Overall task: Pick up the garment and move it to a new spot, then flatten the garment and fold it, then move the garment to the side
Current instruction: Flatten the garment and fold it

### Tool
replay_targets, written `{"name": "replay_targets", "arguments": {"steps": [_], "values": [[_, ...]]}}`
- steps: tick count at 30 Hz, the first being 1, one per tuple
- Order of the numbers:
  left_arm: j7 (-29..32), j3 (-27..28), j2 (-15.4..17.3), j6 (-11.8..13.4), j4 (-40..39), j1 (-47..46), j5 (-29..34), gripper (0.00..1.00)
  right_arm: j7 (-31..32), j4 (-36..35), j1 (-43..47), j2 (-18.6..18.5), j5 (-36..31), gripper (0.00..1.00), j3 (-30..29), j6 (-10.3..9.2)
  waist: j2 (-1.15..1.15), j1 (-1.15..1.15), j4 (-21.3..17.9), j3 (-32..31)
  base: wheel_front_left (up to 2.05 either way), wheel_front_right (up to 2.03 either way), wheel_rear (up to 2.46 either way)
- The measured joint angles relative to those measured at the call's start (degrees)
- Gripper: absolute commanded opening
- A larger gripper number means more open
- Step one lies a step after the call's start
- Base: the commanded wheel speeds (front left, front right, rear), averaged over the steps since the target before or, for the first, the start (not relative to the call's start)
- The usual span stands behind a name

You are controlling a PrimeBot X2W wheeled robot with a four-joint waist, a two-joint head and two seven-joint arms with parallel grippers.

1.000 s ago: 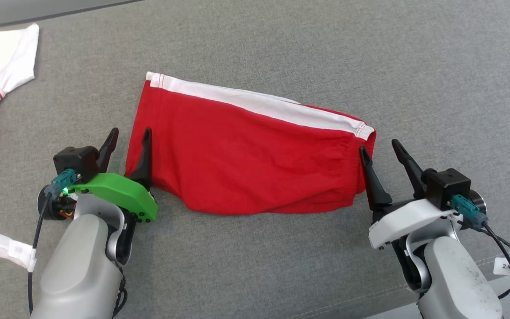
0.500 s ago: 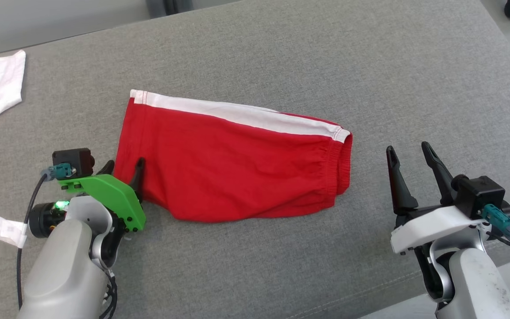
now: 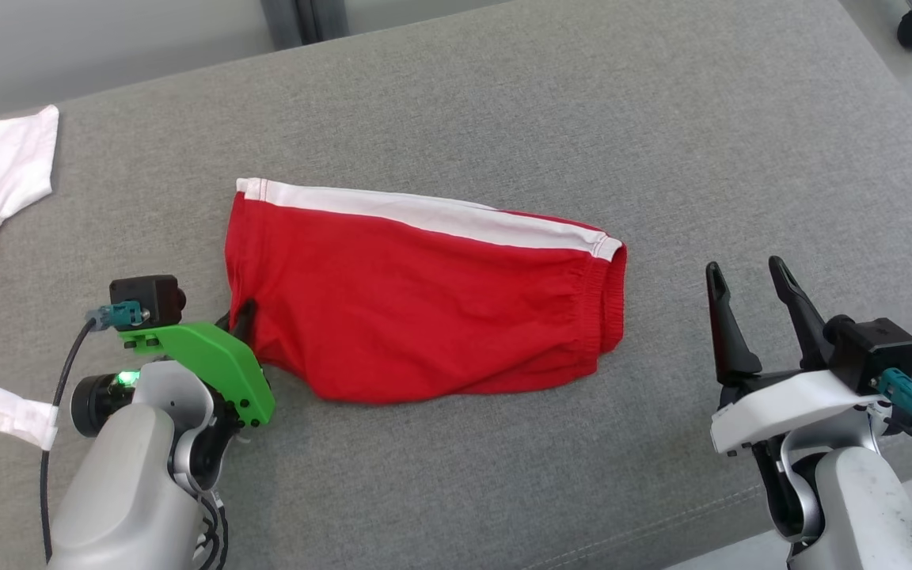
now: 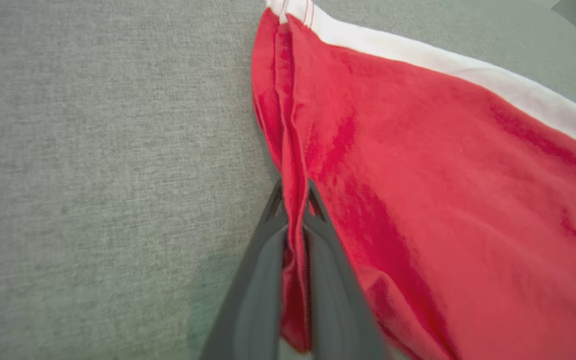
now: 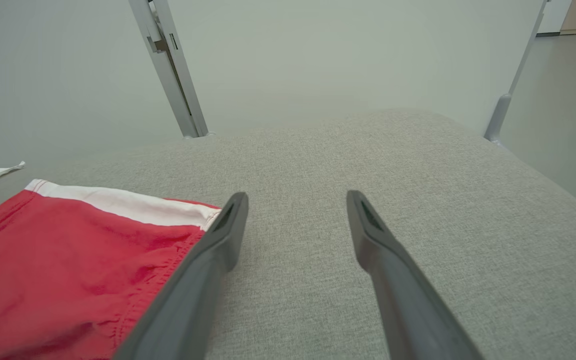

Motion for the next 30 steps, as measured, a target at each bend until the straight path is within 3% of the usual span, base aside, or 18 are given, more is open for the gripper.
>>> {"name": "replay_targets", "arguments": {"steps": [11, 25, 26, 27, 28, 29, 30], "values": [[-4.5, 1.4, -0.1, 0.5, -9.2, 7.9, -1.8, 0.00, 0.2, 0.1, 1.6, 0.0, -0.4, 1.00, -2.1, 0.00, 0.00, 0.00, 3.6, -3.4, 0.00, 0.00, 0.00], [-5.6, 1.7, -2.2, 4.8, -19.7, 23.4, -4.5, 0.03, 1.6, -0.9, 2.7, 0.0, -1.0, 1.00, -2.3, 0.00, 0.00, 0.00, 7.1, -6.0, 0.00, 0.00, 0.00], [-5.7, 1.6, -2.3, 5.0, -19.7, 23.6, -4.5, 0.15, 1.8, -0.8, 2.7, 0.0, -1.1, 1.00, -2.3, 0.00, 0.00, 0.00, 7.2, -6.0, 0.00, 0.00, 0.00], [-6.0, 1.5, -2.4, 5.1, -19.7, 23.8, -4.5, 0.40, 1.9, -0.8, 2.7, 0.0, -1.1, 1.00, -2.2, 0.00, 0.00, 0.00, 7.3, -6.2, 0.00, 0.00, 0.00], [-6.6, 1.5, -2.5, 5.5, -19.7, 23.9, -4.4, 0.87, 1.9, -0.7, 2.7, 0.0, -1.1, 1.00, -2.1, 0.00, 0.00, 0.00, 7.3, -6.3, 0.00, 0.00, 0.00], [-7.1, 1.5, -2.6, 5.7, -19.7, 23.9, -4.1, 1.00, 2.0, -0.6, 2.7, 0.0, -1.1, 1.00, -2.1, 0.00, 0.00, 0.00, 7.4, -6.4, 0.00, 0.00, 0.00], [-7.7, 1.5, -2.7, 6.0, -19.7, 23.9, -3.7, 1.00, 2.1, -0.5, 2.7, 0.0, -1.2, 1.00, -2.0, 0.00, 0.00, 0.00, 7.4, -6.5, 0.00, 0.00, 0.00]]}}
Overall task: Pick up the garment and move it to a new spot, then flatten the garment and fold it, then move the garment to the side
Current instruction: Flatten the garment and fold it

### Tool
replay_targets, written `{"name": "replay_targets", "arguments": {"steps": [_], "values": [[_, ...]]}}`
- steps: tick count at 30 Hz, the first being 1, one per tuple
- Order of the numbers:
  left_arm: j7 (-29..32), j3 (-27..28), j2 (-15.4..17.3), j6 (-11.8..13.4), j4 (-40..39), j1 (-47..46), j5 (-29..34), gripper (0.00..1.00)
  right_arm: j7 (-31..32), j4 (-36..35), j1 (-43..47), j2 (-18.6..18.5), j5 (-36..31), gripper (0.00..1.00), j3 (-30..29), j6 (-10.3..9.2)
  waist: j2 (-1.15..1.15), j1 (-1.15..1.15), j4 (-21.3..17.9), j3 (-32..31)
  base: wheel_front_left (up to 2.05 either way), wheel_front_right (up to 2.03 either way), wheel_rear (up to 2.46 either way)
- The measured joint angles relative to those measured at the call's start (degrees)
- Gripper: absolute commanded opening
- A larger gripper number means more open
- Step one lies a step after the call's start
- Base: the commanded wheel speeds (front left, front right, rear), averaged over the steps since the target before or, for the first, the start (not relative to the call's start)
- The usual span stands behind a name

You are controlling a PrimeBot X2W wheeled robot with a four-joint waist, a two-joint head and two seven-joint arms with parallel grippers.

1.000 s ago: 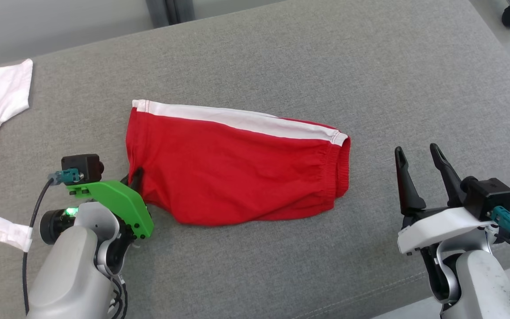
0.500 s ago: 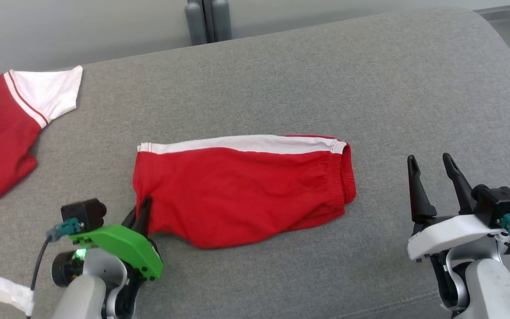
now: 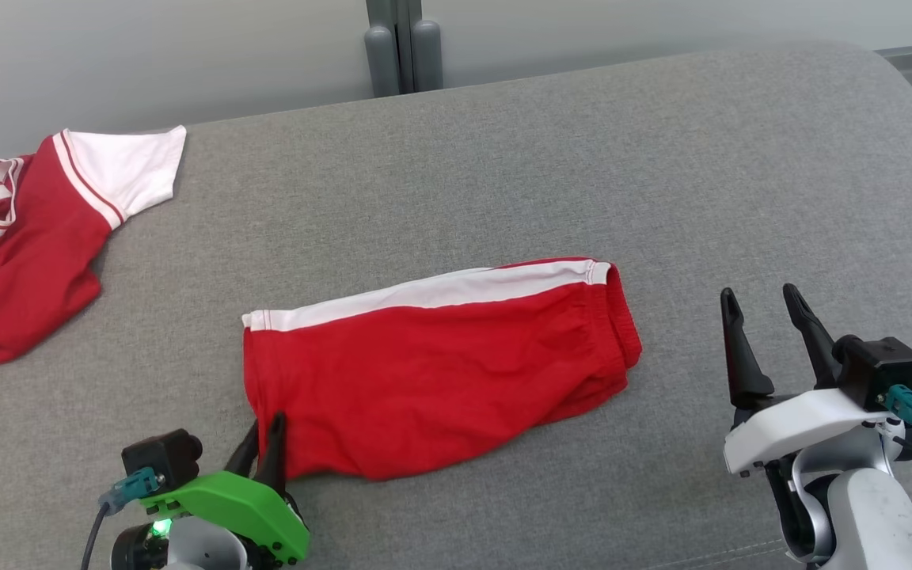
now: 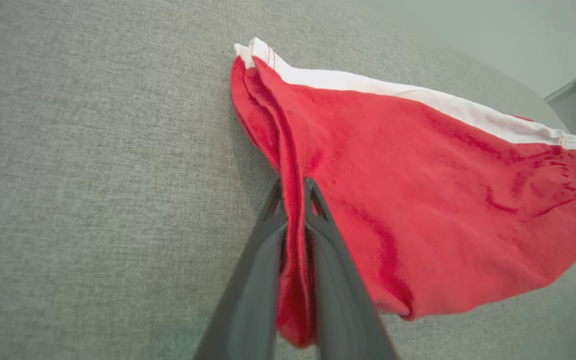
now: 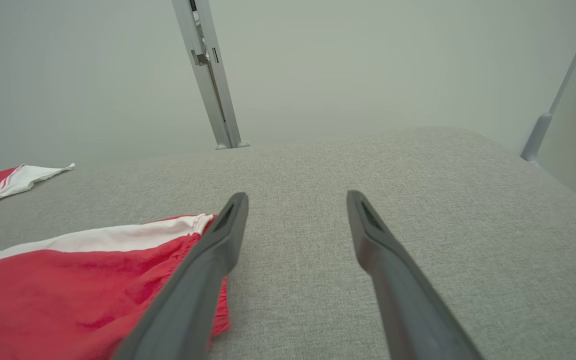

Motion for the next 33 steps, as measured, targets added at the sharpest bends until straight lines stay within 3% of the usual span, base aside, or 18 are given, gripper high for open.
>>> {"name": "replay_targets", "arguments": {"steps": [12, 24, 33], "values": [[-13.6, -0.2, 2.1, 1.1, -3.5, -0.5, 8.2, 1.00, 1.6, 0.8, 1.1, 0.0, -1.0, 1.00, -0.4, 0.00, 0.00, 0.00, 0.9, -2.1, 0.00, 0.00, 0.00], [-16.6, 0.4, 0.7, 3.7, -5.7, 0.6, 9.9, 1.00, 5.1, 2.5, 1.1, 0.0, -1.8, 1.00, 0.4, 0.00, 0.00, 0.00, 3.2, -3.3, 0.00, 0.00, 0.00], [-17.0, -0.1, -0.4, 3.8, -5.8, 0.9, 10.2, 1.00, 15.2, 7.4, -5.8, -2.5, -2.0, 1.00, 5.3, 0.00, 0.00, 0.00, 5.9, -2.5, 0.00, 0.00, 0.00]]}}
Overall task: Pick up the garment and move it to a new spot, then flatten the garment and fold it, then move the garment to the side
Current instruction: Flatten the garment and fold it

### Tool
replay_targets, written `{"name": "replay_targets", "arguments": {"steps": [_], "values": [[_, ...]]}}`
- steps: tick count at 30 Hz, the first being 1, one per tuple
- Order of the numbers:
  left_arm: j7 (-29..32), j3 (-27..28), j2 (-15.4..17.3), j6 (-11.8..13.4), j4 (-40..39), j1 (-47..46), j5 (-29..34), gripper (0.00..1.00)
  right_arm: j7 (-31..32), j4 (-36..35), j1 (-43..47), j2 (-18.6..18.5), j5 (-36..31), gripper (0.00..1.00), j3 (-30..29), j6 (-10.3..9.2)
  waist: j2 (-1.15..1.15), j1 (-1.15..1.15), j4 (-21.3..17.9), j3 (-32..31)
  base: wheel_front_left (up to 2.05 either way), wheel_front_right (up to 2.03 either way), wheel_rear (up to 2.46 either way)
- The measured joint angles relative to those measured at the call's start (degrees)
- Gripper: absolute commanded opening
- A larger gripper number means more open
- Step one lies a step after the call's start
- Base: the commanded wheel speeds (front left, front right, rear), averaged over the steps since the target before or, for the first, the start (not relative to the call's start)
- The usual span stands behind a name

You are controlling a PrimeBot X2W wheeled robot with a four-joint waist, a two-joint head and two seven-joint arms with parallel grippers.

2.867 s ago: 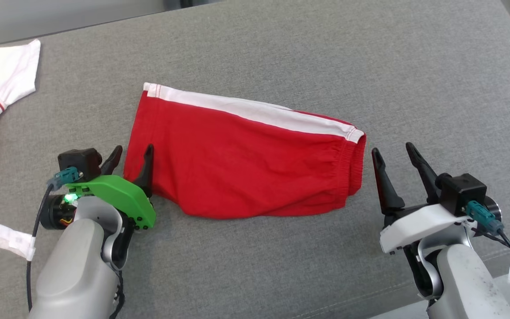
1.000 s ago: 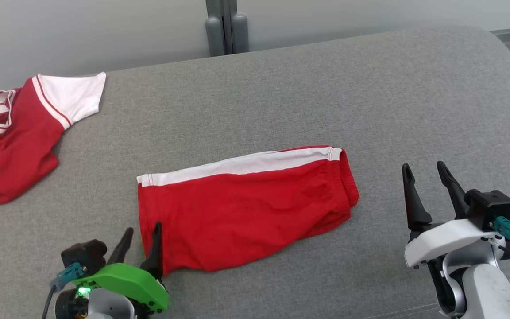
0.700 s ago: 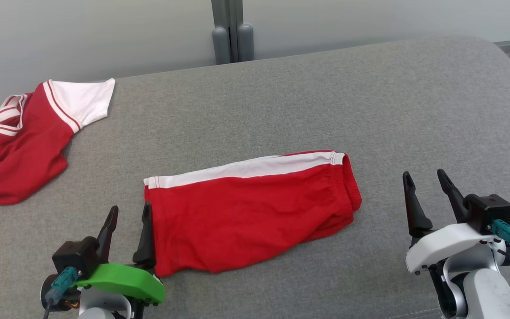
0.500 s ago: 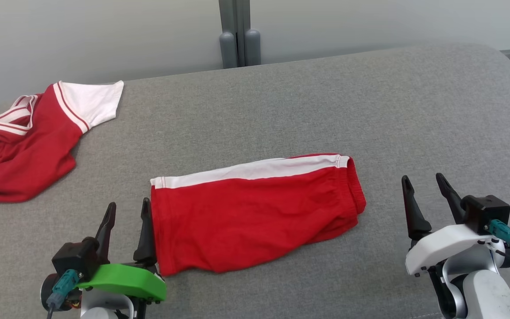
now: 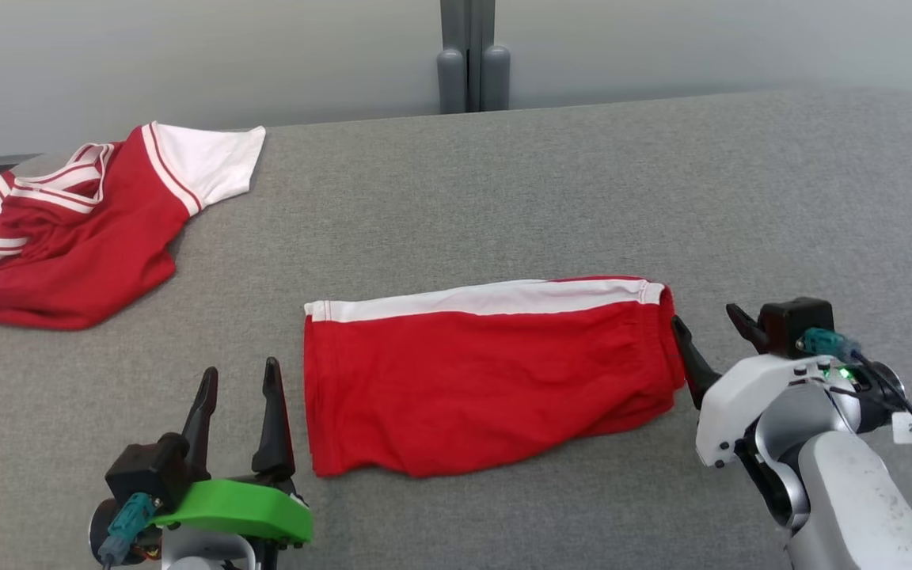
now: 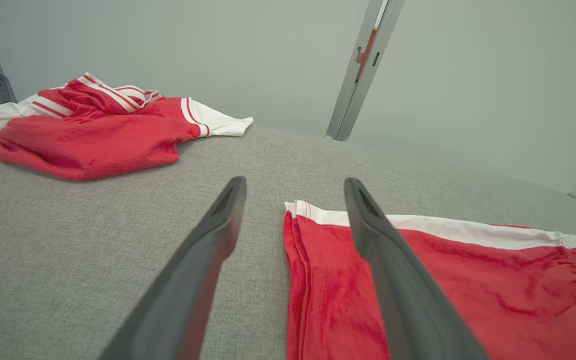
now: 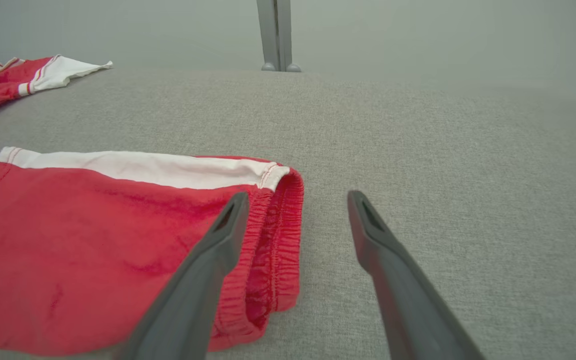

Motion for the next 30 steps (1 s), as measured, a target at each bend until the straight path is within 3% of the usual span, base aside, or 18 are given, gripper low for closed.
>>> {"name": "replay_targets", "arguments": {"steps": [9, 18, 19, 20, 22, 23, 30], "values": [[-0.5, -0.3, -1.3, -0.4, 1.5, -0.6, 0.1, 1.00, 9.9, 10.6, -6.0, -4.3, 5.2, 1.00, 4.2, 0.00, 0.00, 0.00, 4.1, 1.0, 0.00, 0.00, 0.00], [-0.7, 0.1, -1.8, -0.8, 2.3, -0.9, 0.5, 1.00, 14.9, 19.7, -9.7, -6.6, 12.2, 1.00, 8.1, 0.00, 0.00, 0.00, 7.8, 1.8, 0.00, 0.00, 0.00], [-0.7, 0.1, -1.9, -0.9, 2.3, -1.0, 0.5, 1.00, 15.2, 20.3, -10.2, -6.7, 13.2, 0.80, 8.4, 0.00, 0.00, 0.00, 8.0, 1.9, 0.00, 0.00, 0.00], [-0.7, 0.2, -1.9, -0.9, 2.3, -1.0, 0.5, 1.00, 15.3, 20.9, -10.7, -6.7, 14.2, 0.48, 8.7, -0.04, 0.00, 0.00, 8.3, 2.0, 0.00, 0.00, 0.00], [-0.7, 0.3, -1.9, -0.9, 2.4, -1.0, 0.6, 1.00, 15.5, 21.8, -11.4, -6.7, 15.6, 0.30, 9.3, -0.05, 0.00, 0.00, 8.5, 2.1, 0.00, 0.00, 0.00], [-0.7, 0.4, -1.9, -0.9, 2.4, -1.0, 0.7, 1.00, 15.5, 22.2, -11.8, -6.8, 16.2, 0.02, 9.8, -0.04, 0.00, 0.00, 8.5, 2.2, 0.00, 0.00, 0.00], [-0.7, 0.7, -2.0, -1.1, 2.4, -1.1, 1.3, 1.00, 14.7, 24.6, -14.1, -7.4, 19.5, 0.00, 12.1, 0.04, 0.00, 0.00, 7.3, 2.3, 0.00, 0.00, 0.00]]}}
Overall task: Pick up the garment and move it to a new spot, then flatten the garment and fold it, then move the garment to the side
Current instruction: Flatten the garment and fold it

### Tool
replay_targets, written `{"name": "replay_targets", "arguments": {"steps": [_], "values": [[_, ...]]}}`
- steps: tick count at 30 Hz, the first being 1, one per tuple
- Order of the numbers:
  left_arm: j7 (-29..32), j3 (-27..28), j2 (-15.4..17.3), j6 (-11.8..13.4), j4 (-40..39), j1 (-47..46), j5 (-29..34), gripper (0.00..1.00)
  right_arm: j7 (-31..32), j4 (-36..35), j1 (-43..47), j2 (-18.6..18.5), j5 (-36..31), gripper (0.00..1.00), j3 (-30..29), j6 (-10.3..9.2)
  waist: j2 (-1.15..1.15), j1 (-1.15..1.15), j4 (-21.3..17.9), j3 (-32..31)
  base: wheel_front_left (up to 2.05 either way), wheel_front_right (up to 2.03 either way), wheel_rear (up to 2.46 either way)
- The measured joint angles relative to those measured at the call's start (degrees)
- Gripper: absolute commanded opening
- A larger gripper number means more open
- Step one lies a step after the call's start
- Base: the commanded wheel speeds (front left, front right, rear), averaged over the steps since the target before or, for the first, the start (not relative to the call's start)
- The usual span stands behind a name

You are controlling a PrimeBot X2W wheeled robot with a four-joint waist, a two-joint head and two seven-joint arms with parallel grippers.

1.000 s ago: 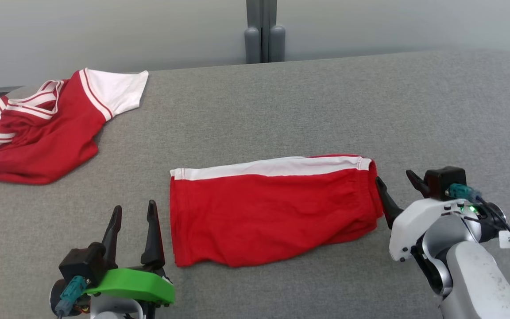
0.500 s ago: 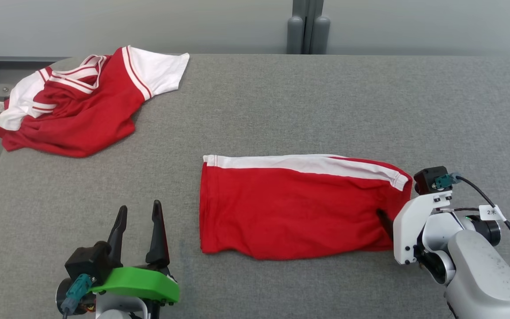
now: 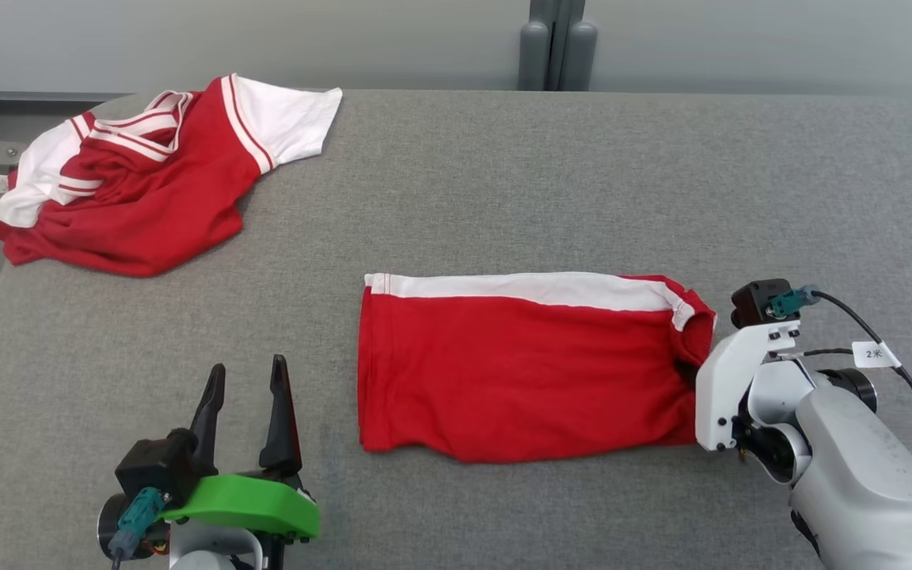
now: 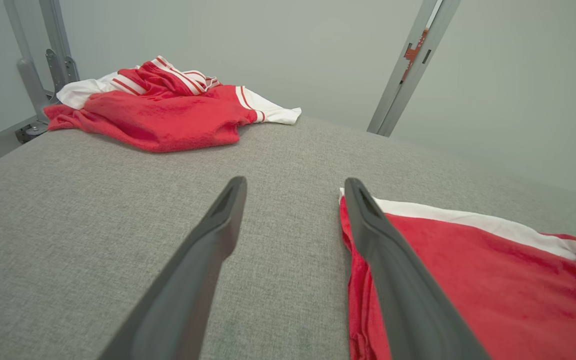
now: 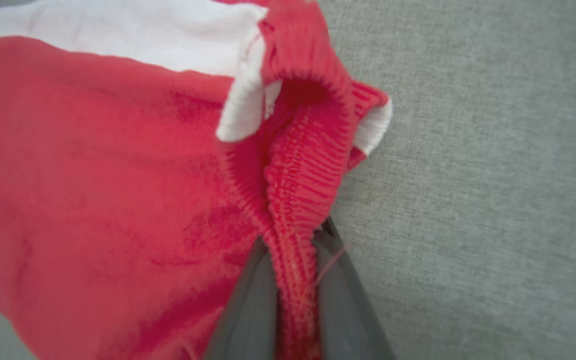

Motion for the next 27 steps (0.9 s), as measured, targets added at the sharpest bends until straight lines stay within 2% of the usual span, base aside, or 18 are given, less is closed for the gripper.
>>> {"name": "replay_targets", "arguments": {"steps": [4, 10, 13, 15, 20, 27], "values": [[0.0, -0.1, 0.0, -0.1, 0.0, 0.0, 0.2, 1.00, 0.1, -0.3, -0.4, -2.6, 2.1, 0.00, 0.8, 0.00, 0.00, 0.00, -1.3, -0.1, 0.00, 0.00, 0.00], [0.0, -0.4, -0.2, -0.3, 0.2, 0.0, 0.4, 1.00, 1.7, -1.7, -0.1, -10.0, 4.8, 0.00, -0.7, -0.03, 0.00, 0.00, -3.7, -0.2, 0.00, 0.00, 0.00], [0.0, -0.5, -0.3, -0.3, 0.4, -0.1, 0.4, 1.00, 2.4, -3.0, 0.0, -11.3, 6.1, 0.00, -1.5, -0.04, 0.00, 0.00, -4.9, -0.1, 0.00, 0.00, 0.00], [0.0, -0.5, -0.3, -0.4, 0.5, -0.3, 0.5, 1.00, 2.7, -4.2, 0.1, -10.9, 7.4, 0.00, -1.9, -0.04, 0.00, 0.00, -5.6, 0.0, 0.00, 0.00, 0.00], [0.0, -0.7, -0.3, -0.6, 0.8, -0.9, 0.7, 1.00, 4.8, -9.9, 0.6, -7.0, 13.8, 0.00, -1.2, -0.05, 0.00, 0.00, -6.9, 0.3, 0.00, 0.00, 0.00], [0.0, -1.3, -0.4, -0.8, 1.3, -1.2, 0.7, 1.00, 6.4, -16.7, 1.6, -2.4, 19.1, 0.00, 1.2, -0.05, 0.00, 0.00, -6.1, 0.1, 0.00, 0.00, 0.00]]}}
